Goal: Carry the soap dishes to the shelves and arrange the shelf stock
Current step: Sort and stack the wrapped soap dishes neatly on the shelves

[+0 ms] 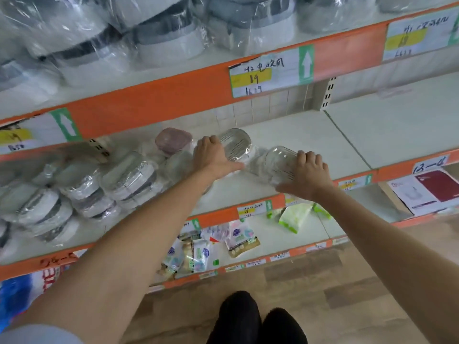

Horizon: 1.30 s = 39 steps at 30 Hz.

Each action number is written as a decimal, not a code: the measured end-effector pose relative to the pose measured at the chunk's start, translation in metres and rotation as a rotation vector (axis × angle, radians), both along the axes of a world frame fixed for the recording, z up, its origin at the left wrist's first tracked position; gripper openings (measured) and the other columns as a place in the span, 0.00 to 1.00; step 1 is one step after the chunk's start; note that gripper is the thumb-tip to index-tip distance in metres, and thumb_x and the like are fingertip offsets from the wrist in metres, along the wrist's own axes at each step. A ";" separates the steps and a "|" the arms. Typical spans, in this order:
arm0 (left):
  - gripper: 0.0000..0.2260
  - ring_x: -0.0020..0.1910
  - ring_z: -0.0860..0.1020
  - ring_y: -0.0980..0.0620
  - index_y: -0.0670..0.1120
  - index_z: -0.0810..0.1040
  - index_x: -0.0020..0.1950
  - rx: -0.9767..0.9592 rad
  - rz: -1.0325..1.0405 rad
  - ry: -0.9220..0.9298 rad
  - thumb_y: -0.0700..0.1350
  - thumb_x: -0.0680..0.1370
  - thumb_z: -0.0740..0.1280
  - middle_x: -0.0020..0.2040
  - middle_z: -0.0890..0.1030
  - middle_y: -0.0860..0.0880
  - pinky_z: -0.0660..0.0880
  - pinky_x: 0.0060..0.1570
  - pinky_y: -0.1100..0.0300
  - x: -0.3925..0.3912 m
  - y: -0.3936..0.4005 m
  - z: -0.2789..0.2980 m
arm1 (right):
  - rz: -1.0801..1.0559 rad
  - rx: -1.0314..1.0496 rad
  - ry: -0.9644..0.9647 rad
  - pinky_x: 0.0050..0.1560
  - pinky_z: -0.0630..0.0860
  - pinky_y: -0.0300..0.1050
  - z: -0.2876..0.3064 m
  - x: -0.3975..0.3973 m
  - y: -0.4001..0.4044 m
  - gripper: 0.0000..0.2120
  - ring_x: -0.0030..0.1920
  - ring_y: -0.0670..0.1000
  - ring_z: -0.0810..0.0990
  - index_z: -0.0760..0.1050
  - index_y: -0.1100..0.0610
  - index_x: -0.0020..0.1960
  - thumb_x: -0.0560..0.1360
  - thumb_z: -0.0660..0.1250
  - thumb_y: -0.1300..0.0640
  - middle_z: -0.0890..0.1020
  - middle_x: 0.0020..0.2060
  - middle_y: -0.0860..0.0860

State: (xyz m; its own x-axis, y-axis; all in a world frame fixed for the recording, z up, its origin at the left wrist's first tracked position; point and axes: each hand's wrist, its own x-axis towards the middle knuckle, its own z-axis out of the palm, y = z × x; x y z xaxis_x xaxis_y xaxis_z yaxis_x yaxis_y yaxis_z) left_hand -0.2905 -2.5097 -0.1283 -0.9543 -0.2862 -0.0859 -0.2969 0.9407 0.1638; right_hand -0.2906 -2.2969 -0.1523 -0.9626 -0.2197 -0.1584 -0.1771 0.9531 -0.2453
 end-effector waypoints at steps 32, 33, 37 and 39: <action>0.35 0.66 0.67 0.42 0.36 0.62 0.70 -0.208 -0.254 -0.015 0.56 0.73 0.71 0.67 0.68 0.40 0.66 0.62 0.53 -0.033 -0.023 -0.025 | 0.394 0.044 0.185 0.67 0.61 0.49 -0.008 -0.046 -0.046 0.38 0.67 0.56 0.64 0.61 0.59 0.71 0.71 0.68 0.39 0.67 0.67 0.55; 0.34 0.66 0.67 0.43 0.37 0.62 0.70 -0.227 -0.285 -0.033 0.54 0.73 0.71 0.67 0.67 0.40 0.66 0.62 0.53 -0.026 -0.021 -0.022 | 0.425 0.039 0.176 0.66 0.63 0.49 -0.005 -0.042 -0.046 0.35 0.66 0.56 0.65 0.62 0.59 0.70 0.72 0.68 0.41 0.67 0.66 0.55; 0.28 0.65 0.68 0.43 0.39 0.65 0.67 -0.215 -0.359 -0.043 0.51 0.74 0.70 0.65 0.69 0.42 0.67 0.60 0.52 -0.001 -0.014 -0.016 | 0.476 0.039 0.096 0.65 0.64 0.49 0.005 -0.028 -0.040 0.29 0.66 0.57 0.66 0.64 0.60 0.68 0.74 0.67 0.46 0.70 0.64 0.57; 0.26 0.64 0.68 0.43 0.39 0.66 0.66 -0.183 -0.383 -0.073 0.51 0.74 0.69 0.65 0.69 0.43 0.68 0.60 0.51 0.011 -0.010 -0.015 | 0.474 0.035 0.008 0.63 0.64 0.48 0.010 -0.020 -0.037 0.28 0.67 0.57 0.66 0.64 0.61 0.67 0.75 0.67 0.47 0.70 0.64 0.57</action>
